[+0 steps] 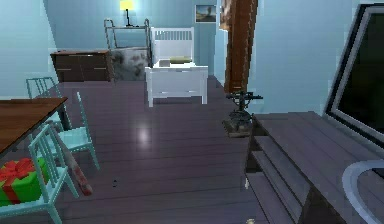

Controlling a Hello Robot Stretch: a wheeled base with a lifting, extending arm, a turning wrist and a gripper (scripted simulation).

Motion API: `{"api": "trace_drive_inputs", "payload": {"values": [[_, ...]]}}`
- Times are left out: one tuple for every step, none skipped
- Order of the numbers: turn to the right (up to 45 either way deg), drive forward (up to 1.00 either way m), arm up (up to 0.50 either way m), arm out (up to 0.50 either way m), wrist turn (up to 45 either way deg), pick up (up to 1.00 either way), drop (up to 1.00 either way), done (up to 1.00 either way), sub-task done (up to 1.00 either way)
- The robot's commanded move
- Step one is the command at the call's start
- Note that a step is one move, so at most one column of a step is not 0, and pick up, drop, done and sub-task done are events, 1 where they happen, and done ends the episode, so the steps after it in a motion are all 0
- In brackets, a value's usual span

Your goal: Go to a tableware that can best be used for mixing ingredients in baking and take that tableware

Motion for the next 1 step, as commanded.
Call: {"api": "trace_drive_inputs", "payload": {"values": [[0.0, 0.0, 0.5, 0.0, 0.0, 0.0, 0.0, 0.0, 0.0]]}}
